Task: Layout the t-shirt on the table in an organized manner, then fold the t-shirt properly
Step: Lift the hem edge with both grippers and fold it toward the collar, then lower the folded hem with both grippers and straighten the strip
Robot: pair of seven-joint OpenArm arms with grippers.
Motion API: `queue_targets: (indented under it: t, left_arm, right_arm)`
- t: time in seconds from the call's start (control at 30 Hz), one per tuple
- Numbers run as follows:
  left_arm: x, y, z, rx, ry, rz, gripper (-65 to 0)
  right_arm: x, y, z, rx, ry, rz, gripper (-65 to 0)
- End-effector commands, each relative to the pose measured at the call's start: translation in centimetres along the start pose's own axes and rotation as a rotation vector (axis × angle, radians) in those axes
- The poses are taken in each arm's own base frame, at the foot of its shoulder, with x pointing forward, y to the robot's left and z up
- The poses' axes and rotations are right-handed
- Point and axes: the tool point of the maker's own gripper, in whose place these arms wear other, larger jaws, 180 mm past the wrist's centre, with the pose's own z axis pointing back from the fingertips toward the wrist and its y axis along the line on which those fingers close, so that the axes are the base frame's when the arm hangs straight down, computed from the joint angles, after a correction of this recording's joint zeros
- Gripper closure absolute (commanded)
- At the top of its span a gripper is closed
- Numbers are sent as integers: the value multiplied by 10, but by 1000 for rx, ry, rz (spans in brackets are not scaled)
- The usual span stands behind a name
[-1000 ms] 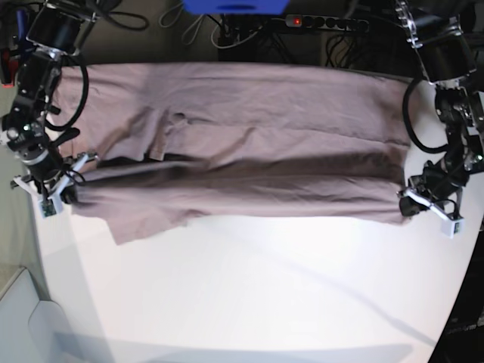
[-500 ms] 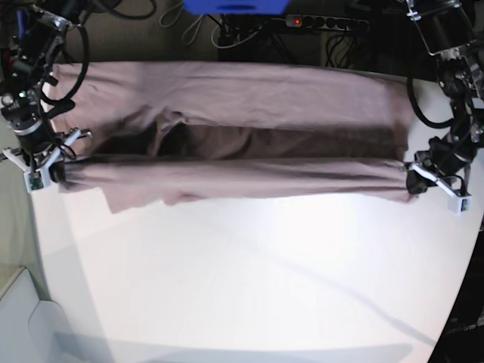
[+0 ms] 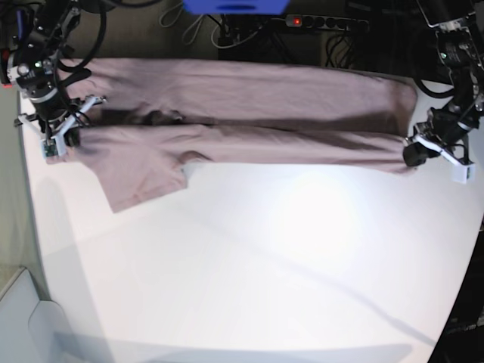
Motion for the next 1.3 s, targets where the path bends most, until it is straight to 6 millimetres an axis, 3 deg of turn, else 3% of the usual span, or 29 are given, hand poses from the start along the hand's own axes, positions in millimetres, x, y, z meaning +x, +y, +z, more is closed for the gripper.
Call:
queue_targets:
  t: [0.0,0.2,0.67,0.8,1.27]
  left_arm:
    - [13,-2,6,-6,-40,-20,-2]
    - [-11,5,15,21,17,-29,-2]
    - [-13,30,14,63,58,-17,-2]
    - [-20,38,12,74,77,9,-2]
    - [-19,39,11,74,76,11,-2]
  right_arm:
    - [8,-3,5,-11,-37,3,0]
    - [3,-1,7,-8,-24,2,0]
    - [3,-4,7,-11,-24,7,0]
    - [-6,-6,11,-11,3,26,0]
    - [-11,-13,23,-29,47,77,0]
